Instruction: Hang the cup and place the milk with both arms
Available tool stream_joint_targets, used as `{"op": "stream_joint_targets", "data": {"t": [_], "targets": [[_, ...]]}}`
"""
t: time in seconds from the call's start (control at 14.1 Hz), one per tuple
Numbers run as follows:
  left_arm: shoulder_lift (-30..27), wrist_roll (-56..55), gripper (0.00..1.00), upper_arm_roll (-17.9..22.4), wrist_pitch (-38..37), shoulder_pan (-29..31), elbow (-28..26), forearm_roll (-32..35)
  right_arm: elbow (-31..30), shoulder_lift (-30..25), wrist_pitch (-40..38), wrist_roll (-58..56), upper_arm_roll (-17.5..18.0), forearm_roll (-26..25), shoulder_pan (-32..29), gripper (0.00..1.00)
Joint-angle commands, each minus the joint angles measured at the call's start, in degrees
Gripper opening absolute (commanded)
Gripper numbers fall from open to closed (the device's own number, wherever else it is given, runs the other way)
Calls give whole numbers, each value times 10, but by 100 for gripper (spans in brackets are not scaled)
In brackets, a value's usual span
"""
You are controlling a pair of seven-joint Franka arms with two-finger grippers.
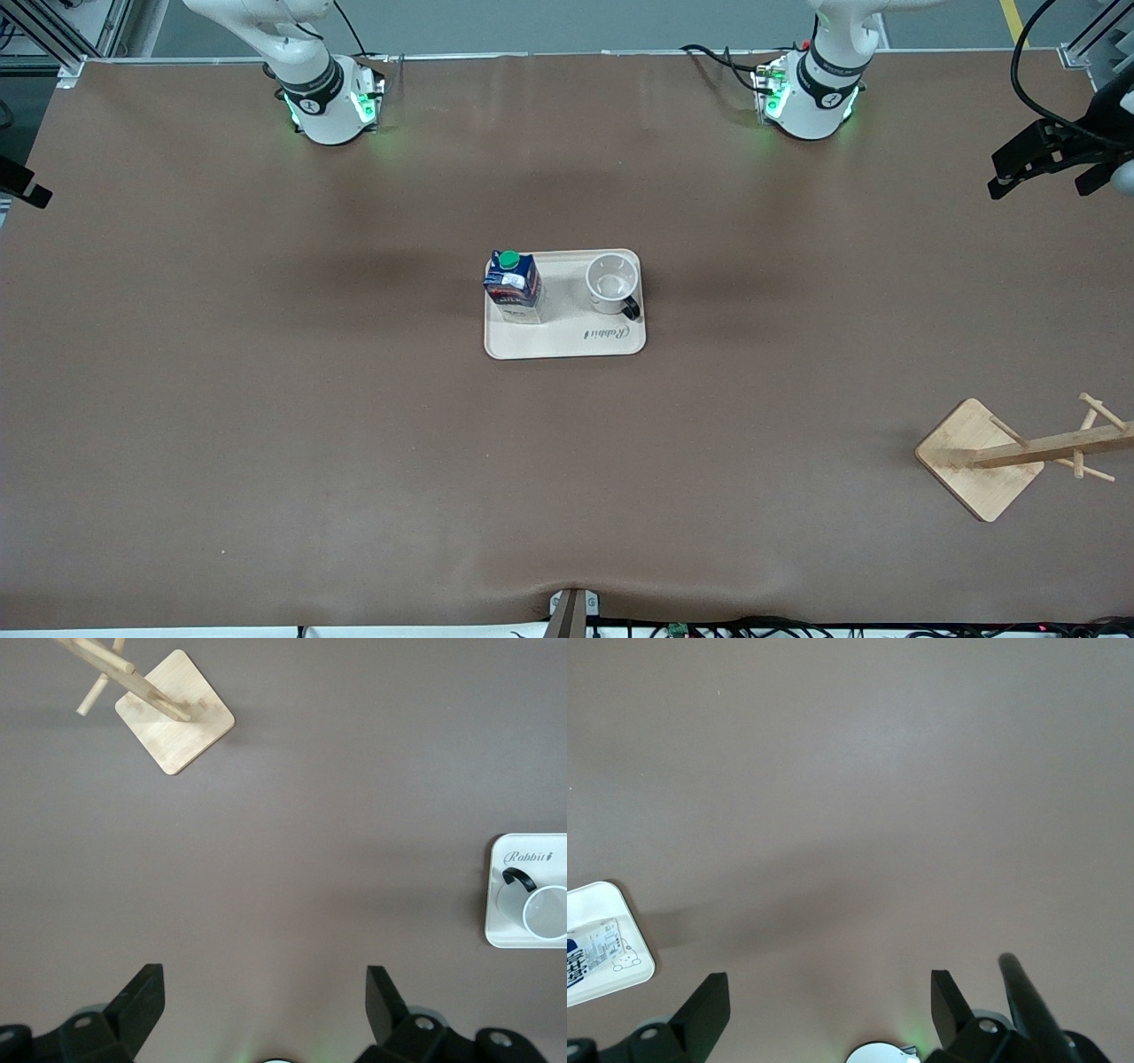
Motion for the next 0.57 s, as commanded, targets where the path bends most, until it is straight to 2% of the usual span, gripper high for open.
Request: {"op": "stream_joint_targets", "data": {"t": [0.0,0.49], "targets": [[3,3,100,1,-13,1,14,9,-3,-5,-2,-4,6,10,-11,100],[27,-5,100,-7,-6,-11,8,5,-4,-4,-8,-3,6,10,-15,100]]}}
